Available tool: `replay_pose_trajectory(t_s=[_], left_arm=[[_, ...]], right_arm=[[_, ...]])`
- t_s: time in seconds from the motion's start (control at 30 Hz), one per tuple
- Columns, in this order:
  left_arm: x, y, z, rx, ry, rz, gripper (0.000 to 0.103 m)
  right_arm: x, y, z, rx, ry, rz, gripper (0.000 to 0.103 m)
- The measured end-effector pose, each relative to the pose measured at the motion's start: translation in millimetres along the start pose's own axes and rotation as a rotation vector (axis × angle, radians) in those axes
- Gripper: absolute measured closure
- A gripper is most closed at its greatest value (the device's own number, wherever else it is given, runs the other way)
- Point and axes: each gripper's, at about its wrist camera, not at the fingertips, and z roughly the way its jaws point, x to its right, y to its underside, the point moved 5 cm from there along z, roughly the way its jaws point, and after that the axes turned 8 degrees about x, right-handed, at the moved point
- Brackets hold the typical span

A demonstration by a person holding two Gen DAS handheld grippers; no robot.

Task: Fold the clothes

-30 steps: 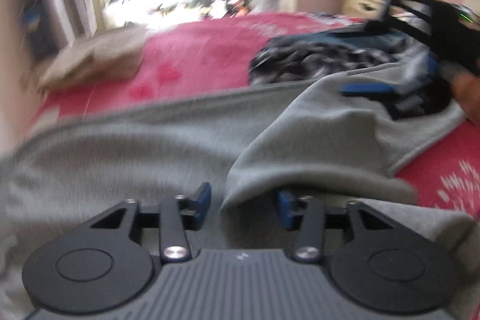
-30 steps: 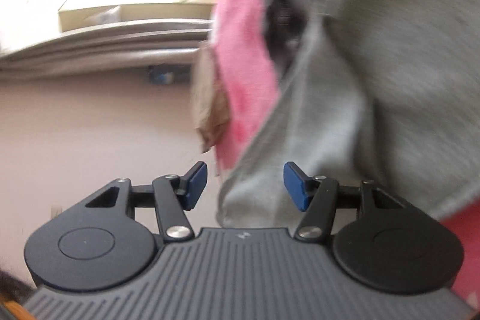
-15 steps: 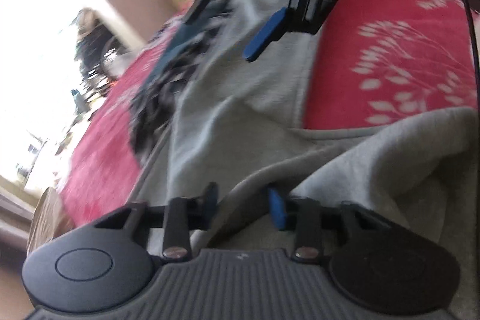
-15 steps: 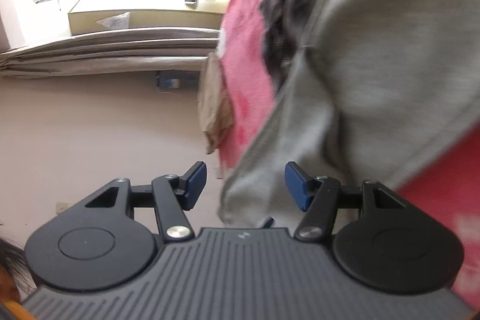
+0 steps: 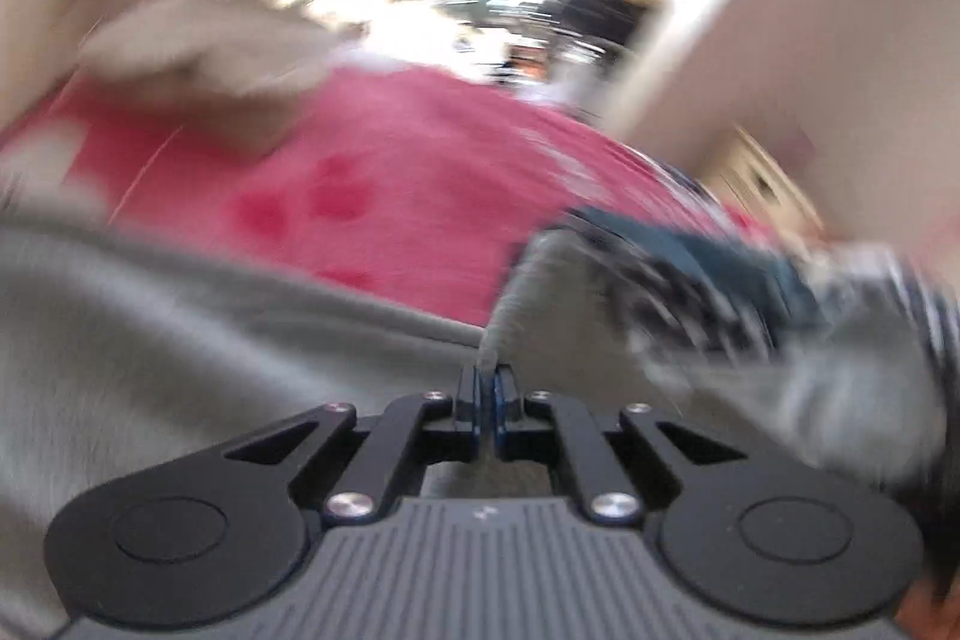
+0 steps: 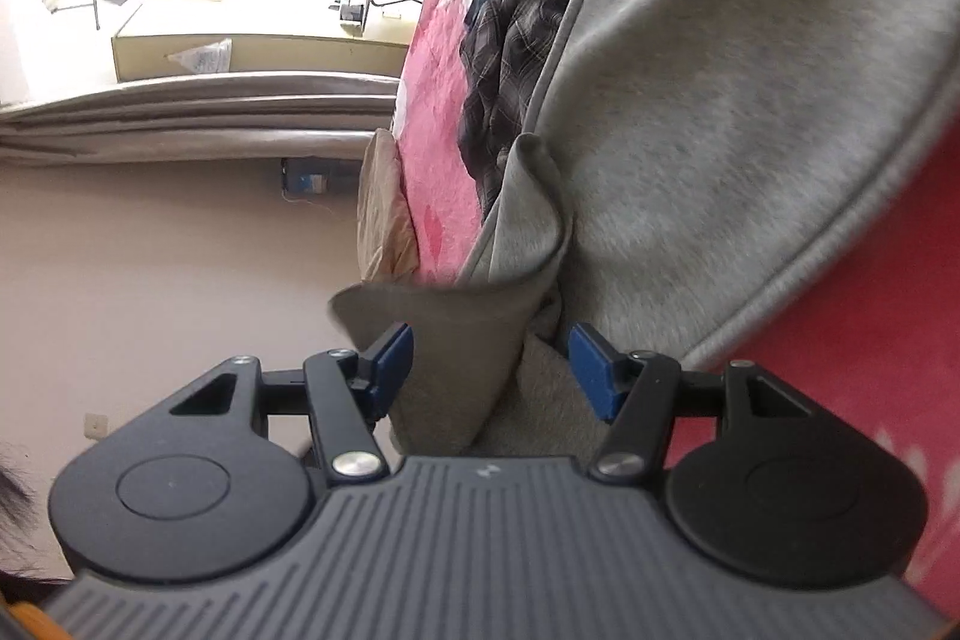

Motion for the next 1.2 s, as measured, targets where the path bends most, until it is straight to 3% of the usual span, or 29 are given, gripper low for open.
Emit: replay_pose_trajectory(t_s=[0.2, 0.53, 0.67, 0.73, 0.83, 0.97, 1.1, 1.2], left_arm=[[-41, 1, 17, -0.024, -0.077, -0.184, 0.098], [-57, 1, 8, 0.063, -0.093, -0.288, 0.098], [-77, 0, -3, 0.117, -0.138, -0.420, 0.098], [-83, 4, 0, 0.101, -0.119, -0.461, 0.098], [-88, 9, 5, 0.074, -0.090, -0.501, 0.094], [-90, 8, 10, 0.061, -0.052, -0.516, 0.072], [-85, 6, 19, 0.036, -0.049, -0.481, 0.071], [-78, 5, 23, 0.019, -0.088, -0.419, 0.079]], right_arm=[[-14, -8, 41, -0.015, 0.062, -0.196, 0.043], [-36, -23, 108, -0.040, 0.166, -0.522, 0.043], [-47, -26, 121, -0.033, 0.171, -0.616, 0.043], [-53, -28, 125, -0.035, 0.166, -0.655, 0.043], [-58, -34, 133, -0.036, 0.162, -0.686, 0.043], [-61, -45, 149, -0.059, 0.155, -0.671, 0.041], [-58, -56, 172, -0.104, 0.153, -0.612, 0.040], [-55, -64, 189, -0.138, 0.151, -0.568, 0.045]])
